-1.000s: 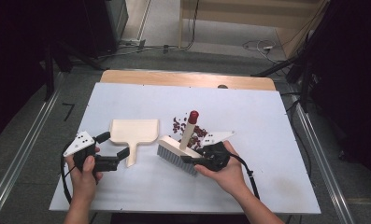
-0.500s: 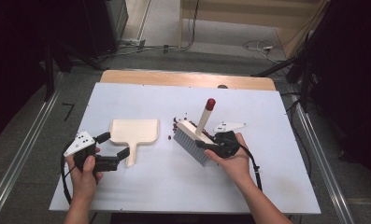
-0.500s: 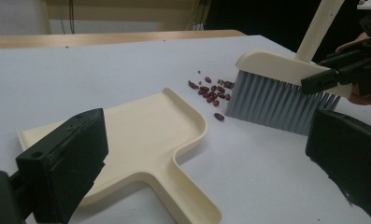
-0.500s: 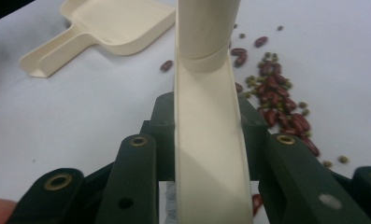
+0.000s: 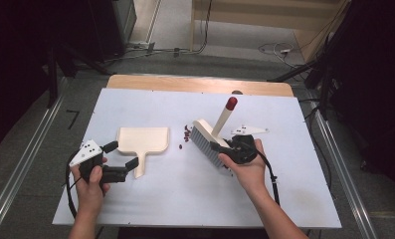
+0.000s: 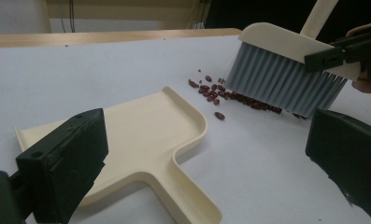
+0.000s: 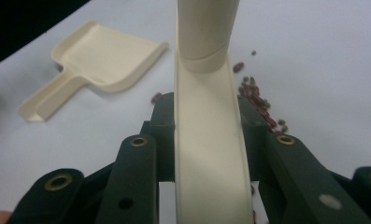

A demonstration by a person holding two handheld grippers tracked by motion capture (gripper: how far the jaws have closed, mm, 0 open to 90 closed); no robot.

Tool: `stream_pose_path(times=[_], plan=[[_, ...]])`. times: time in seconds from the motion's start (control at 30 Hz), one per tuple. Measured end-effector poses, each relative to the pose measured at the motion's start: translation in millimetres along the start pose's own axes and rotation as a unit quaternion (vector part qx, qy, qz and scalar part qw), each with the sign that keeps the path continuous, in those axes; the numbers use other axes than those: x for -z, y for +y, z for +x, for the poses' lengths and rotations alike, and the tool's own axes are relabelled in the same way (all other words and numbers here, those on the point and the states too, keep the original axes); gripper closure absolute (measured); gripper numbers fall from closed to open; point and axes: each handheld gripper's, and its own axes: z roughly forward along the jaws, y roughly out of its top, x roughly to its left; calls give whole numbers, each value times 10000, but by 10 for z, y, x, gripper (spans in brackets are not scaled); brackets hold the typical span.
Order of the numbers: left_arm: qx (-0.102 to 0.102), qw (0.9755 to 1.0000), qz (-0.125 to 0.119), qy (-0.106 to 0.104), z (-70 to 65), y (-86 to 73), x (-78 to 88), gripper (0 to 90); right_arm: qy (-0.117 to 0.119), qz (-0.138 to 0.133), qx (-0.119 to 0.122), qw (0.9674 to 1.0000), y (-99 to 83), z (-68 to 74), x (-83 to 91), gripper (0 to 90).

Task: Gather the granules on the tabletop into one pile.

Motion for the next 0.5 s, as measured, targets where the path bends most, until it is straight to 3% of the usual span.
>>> stream_pose_path(times=[0.07,0.17,0.23,0.37,0.5], plan=[[-1,10000,2,-2,2,0,0,0,75,-62,-78,9999,59,105,-46,658],[-2,10000,0,4,4,0,0,0,-84,-116,-236,9996,119,272,-162,658],[-5,10000,-8,-7,11,-1,6,0,-13,-128,-388,9992,130,340,-251,658],[28,10000,-26,16,30,-1,27,0,32,54,-650,9979,82,449,-402,658],[44,10000,-33,16,35,-1,28,0,-198,196,-611,9977,12,458,-489,658]])
